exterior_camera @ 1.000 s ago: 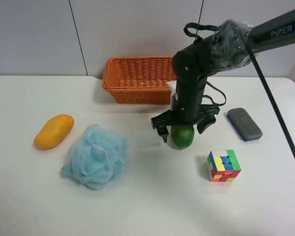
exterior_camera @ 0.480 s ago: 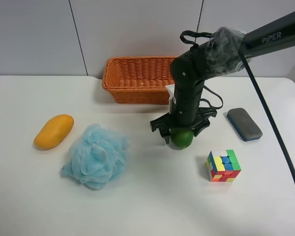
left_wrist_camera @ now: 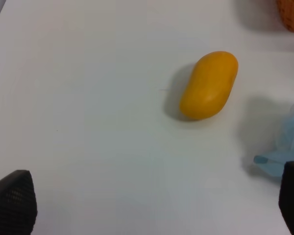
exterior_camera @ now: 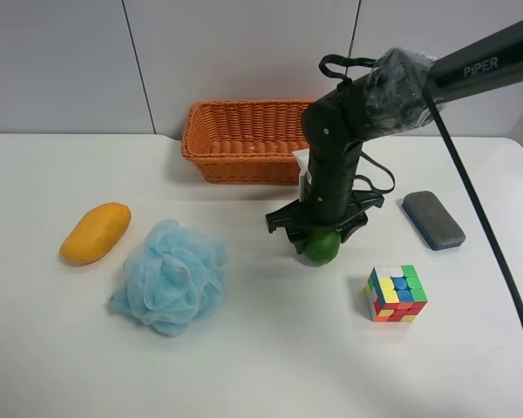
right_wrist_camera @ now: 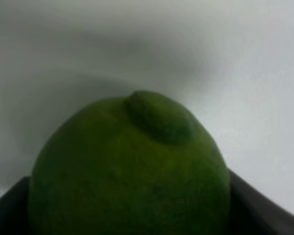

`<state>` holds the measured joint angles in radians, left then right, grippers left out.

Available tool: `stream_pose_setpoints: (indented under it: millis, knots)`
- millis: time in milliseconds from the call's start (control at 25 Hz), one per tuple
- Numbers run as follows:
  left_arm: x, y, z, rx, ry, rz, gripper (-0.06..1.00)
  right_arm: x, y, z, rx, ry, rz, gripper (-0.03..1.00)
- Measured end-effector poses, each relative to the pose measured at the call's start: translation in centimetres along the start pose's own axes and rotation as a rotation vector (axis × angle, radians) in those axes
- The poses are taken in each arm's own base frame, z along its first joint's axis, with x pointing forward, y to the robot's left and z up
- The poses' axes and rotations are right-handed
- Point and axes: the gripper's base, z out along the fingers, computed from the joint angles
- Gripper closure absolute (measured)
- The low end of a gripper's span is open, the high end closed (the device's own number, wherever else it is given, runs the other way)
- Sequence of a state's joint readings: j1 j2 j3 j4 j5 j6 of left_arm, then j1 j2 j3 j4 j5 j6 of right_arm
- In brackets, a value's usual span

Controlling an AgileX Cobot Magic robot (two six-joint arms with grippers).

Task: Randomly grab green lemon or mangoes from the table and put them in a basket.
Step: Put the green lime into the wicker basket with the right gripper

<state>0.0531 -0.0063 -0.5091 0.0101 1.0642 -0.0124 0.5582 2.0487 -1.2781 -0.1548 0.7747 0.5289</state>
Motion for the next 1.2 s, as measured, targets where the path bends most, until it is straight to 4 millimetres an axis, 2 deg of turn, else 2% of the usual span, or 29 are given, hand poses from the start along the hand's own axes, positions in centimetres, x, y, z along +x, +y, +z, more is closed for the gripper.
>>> stream_pose_setpoints:
  millis: [80, 160, 440, 560, 680, 920, 1200]
  knots:
    - [0.0, 0.0, 0.0, 0.0, 0.0, 0.0, -0.05, -0.1, 0.0, -0.4, -0.005, -0.009, 0.002, 0.31]
    - [0.0, 0.0, 0.0, 0.0, 0.0, 0.0, -0.05, -0.2, -0.1, -1.7, -0.023, -0.04, 0.009, 0.31]
    - [0.0, 0.0, 0.0, 0.0, 0.0, 0.0, -0.05, -1.0, -0.6, -9.7, -0.143, -0.309, 0.023, 0.31]
    - [0.0, 0.0, 0.0, 0.0, 0.0, 0.0, -0.05, -1.6, -1.0, -12.0, -0.166, -0.442, 0.008, 0.31]
    - [0.0, 0.0, 0.0, 0.0, 0.0, 0.0, -0.05, -2.6, -1.8, -12.3, -0.172, -0.528, 0.024, 0.31]
    - [0.0, 0.0, 0.0, 0.0, 0.0, 0.0, -0.05, -5.3, -4.0, -11.3, -0.221, -0.681, 0.084, 0.31]
    - [0.0, 0.0, 0.0, 0.001, 0.0, 0.0, -0.05, -8.0, -5.9, -7.8, -0.274, -0.791, 0.126, 0.31]
